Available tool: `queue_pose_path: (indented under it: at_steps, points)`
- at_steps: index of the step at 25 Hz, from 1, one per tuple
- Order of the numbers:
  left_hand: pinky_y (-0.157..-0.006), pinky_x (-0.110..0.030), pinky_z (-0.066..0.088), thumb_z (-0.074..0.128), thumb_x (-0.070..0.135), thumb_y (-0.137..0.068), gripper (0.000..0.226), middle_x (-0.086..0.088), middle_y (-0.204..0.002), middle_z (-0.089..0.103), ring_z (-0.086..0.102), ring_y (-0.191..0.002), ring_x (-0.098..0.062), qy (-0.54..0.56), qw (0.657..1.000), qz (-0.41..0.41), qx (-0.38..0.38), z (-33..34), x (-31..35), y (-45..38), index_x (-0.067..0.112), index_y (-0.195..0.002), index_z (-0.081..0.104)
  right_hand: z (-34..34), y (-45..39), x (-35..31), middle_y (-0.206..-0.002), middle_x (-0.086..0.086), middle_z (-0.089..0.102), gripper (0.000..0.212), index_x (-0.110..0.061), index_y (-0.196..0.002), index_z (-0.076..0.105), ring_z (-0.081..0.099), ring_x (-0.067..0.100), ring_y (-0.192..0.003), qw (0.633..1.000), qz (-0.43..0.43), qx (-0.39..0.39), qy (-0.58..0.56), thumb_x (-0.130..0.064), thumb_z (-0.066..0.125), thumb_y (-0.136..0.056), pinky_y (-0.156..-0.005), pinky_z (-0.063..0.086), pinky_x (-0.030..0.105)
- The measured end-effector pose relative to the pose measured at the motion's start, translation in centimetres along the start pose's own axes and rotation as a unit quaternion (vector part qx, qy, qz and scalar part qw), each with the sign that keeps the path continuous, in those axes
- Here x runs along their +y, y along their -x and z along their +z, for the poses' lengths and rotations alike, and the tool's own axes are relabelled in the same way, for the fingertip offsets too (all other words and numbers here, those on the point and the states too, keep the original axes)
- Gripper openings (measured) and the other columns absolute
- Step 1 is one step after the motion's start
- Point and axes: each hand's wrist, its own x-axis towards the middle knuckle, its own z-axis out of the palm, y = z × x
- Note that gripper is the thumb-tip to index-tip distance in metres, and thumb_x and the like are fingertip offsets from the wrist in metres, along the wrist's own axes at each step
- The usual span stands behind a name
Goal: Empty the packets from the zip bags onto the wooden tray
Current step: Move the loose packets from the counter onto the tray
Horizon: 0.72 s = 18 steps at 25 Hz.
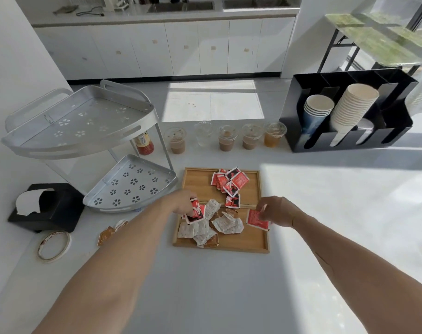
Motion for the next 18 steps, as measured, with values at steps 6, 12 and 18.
queue_pose_path:
  at_steps: [6,12,18]
  points:
    - [-0.071,-0.031,0.046,0.058,0.007,-0.087,0.037,-0.014,-0.121,0.061,0.059,-0.101,-0.028,0.039,0.995,-0.041,0.085,-2.8,0.7,-4.2,0.011,-0.123,0.056,-3.1,-6.4,0.7,-0.103,0.004,0.071,0.019,-0.031,-0.106,0.066,0.06,0.02,-0.079,0.999,0.014,0.05,0.0,-0.027,0.057,-0.089,-0.068,0.046,0.028]
    - [-0.073,-0.028,0.044,0.064,0.015,-0.086,0.039,-0.013,-0.125,0.063,0.059,-0.103,-0.025,0.043,0.995,-0.054,0.073,-3.2,0.5,-9.1,0.012,-0.124,0.057,-2.1,-11.2,-0.1,-0.115,0.006,0.069,0.026,-0.032,-0.115,0.066,0.065,0.027,-0.099,1.0,0.001,0.024,0.01,-0.026,0.057,-0.091,-0.082,0.052,0.034]
    - [-0.093,-0.037,0.05,0.07,0.019,-0.084,0.047,-0.009,-0.13,0.062,0.058,-0.114,-0.027,0.018,0.994,-0.058,0.087,-1.9,-0.5,-12.5,0.017,-0.129,0.058,-1.5,-13.1,0.6,-0.106,0.004,0.069,0.027,-0.035,-0.113,0.069,0.062,0.026,-0.1,0.997,-0.007,0.063,0.038,-0.026,0.06,-0.09,-0.08,0.05,0.035]
